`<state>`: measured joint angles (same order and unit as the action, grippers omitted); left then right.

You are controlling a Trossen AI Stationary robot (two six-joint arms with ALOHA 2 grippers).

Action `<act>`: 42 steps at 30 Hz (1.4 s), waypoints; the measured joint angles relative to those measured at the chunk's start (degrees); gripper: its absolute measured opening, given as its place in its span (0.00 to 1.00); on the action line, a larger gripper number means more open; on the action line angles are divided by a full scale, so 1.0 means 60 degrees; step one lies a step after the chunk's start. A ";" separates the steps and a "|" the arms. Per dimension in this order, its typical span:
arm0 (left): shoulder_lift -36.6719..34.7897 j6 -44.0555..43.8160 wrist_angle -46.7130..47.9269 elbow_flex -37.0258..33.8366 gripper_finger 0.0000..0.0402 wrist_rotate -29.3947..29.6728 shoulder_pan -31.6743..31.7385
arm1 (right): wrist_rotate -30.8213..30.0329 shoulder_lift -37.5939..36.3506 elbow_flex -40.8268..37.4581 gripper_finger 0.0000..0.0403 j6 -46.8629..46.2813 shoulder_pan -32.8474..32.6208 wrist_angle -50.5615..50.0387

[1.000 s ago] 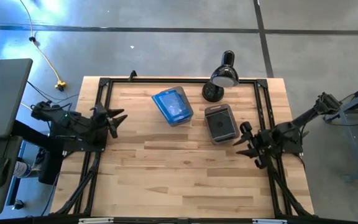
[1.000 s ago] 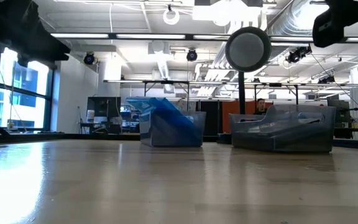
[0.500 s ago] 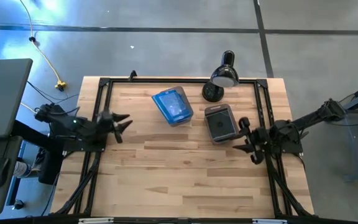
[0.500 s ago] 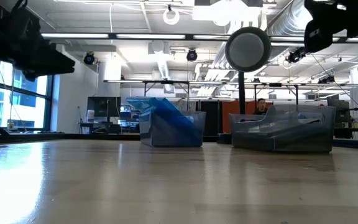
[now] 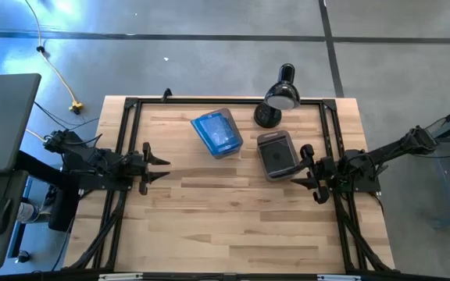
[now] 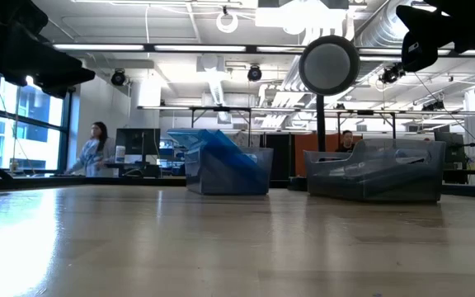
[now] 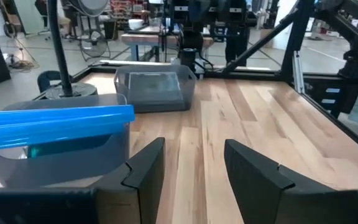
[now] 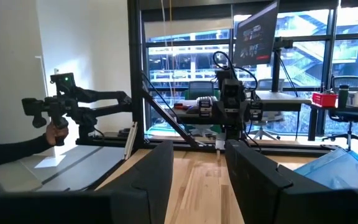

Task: Pick & place jewel cases by type
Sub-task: Return to Home Position

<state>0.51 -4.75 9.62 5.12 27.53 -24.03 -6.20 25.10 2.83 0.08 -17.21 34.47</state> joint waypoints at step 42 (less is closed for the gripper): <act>0.0007 0.0247 0.0071 -0.0046 0.41 0.0084 0.0000 | -0.0007 0.0000 0.0018 0.36 -0.0007 -0.0004 0.0000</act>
<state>0.56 -3.27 10.04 4.84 28.03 -24.03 -6.24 25.10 2.94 0.03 -17.23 34.48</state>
